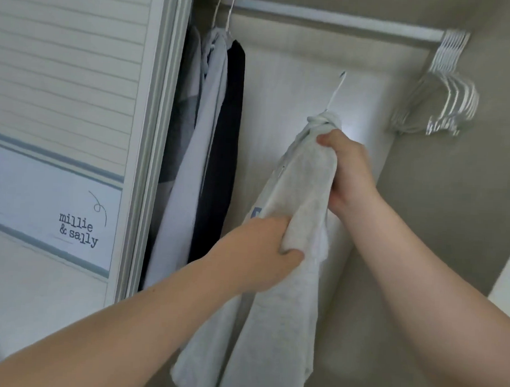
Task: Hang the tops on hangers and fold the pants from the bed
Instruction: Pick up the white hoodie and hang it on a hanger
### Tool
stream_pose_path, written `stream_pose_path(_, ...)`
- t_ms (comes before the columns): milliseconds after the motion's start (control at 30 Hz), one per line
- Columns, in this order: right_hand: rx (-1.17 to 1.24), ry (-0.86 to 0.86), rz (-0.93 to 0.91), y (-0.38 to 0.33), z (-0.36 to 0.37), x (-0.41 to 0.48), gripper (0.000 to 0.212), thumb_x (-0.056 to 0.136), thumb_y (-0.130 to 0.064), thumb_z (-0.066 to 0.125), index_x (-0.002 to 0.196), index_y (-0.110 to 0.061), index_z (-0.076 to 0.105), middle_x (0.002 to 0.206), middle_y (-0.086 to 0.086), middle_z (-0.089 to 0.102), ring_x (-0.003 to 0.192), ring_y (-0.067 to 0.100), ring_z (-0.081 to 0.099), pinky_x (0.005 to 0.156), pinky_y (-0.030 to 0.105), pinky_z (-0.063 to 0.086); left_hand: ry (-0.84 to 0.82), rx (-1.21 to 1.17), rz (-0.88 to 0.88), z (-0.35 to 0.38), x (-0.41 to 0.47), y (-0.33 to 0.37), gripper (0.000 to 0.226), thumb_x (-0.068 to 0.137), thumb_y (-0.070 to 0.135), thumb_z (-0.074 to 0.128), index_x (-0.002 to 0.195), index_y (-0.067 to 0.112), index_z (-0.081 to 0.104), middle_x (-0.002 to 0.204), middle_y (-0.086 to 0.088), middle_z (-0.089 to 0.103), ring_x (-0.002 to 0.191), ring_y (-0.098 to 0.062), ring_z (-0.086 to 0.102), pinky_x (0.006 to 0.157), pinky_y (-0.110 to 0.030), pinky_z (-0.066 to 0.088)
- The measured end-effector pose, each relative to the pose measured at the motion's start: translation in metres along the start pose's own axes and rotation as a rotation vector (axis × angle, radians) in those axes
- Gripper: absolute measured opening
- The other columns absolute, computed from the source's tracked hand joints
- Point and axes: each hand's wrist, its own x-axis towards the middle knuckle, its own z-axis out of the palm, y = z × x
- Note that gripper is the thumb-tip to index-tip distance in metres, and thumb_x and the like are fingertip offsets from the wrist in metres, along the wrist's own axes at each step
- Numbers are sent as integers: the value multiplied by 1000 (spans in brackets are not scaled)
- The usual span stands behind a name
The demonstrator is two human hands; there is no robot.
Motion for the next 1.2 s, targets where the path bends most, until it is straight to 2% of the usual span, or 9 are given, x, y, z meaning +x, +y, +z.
stream_pose_path(100, -25, -7, -79, -21, 16, 49, 23, 86, -6, 56, 106, -2, 66, 94, 19, 55, 86, 33, 57, 79, 45, 50, 75, 77, 21, -28, 32, -7, 26, 93, 52, 56, 101, 27, 55, 87, 7, 64, 75, -15, 64, 72, -39, 58)
stream_pose_path(267, -5, 15, -194, -59, 39, 135, 11, 86, -5, 57, 93, -3, 65, 81, 12, 56, 68, 26, 59, 60, 34, 53, 227, 157, 66, -76, 90, -12, 33, 90, 59, 58, 77, 31, 45, 71, 9, 57, 55, -4, 52, 55, -23, 47)
stream_pose_path(500, 53, 11, -324, -89, 55, 245, 24, 85, 0, 55, 105, -7, 64, 70, 4, 49, 52, 16, 51, 52, 22, 44, 293, 272, 8, -103, 170, -7, 36, 88, 67, 54, 98, 33, 49, 95, 10, 63, 86, -15, 64, 82, -39, 55)
stream_pose_path(700, 66, -10, -318, -91, 51, 315, 20, 85, 1, 56, 101, -7, 65, 70, 6, 49, 54, 18, 50, 57, 24, 43, 333, 378, -62, -99, 228, -5, 51, 82, 75, 53, 103, 30, 45, 95, 7, 61, 88, -20, 63, 79, -37, 52)
stream_pose_path(833, 57, -21, -302, -80, 43, 350, 9, 86, 2, 57, 90, -4, 62, 71, 9, 49, 58, 20, 50, 63, 31, 44, 349, 388, -93, -90, 261, -13, 37, 91, 53, 57, 112, 24, 45, 100, 5, 61, 90, -22, 63, 81, -38, 52)
stream_pose_path(900, 42, -21, -292, -71, 40, 361, 6, 86, 3, 59, 89, -1, 63, 74, 11, 51, 63, 23, 51, 70, 37, 44, 351, 410, -90, -83, 274, -21, 23, 95, 33, 52, 113, 19, 45, 95, 3, 59, 81, -22, 60, 70, -34, 48)
stream_pose_path(967, 38, -48, -263, -63, 38, 367, 18, 86, 1, 60, 102, 3, 67, 81, 12, 52, 71, 25, 52, 73, 38, 43, 348, 410, -89, -77, 281, -28, 7, 95, 24, 49, 98, 20, 43, 84, 3, 52, 71, -21, 51, 60, -32, 40)
stream_pose_path(1100, 8, -96, -204, -45, 34, 370, 20, 86, -1, 60, 106, 0, 65, 76, 11, 56, 62, 23, 57, 60, 27, 51, 320, 480, -96, -70, 285, -39, 18, 94, 24, 48, 83, 22, 34, 81, 3, 49, 72, -23, 48, 61, -33, 37)
stream_pose_path(1200, -70, -140, -148, -28, 30, 363, 20, 86, -1, 60, 105, 3, 65, 84, 16, 55, 69, 28, 58, 60, 29, 52, 295, 525, -111, -69, 282, -46, 23, 94, 25, 48, 78, 23, 32, 79, 3, 47, 71, -23, 47, 62, -34, 38)
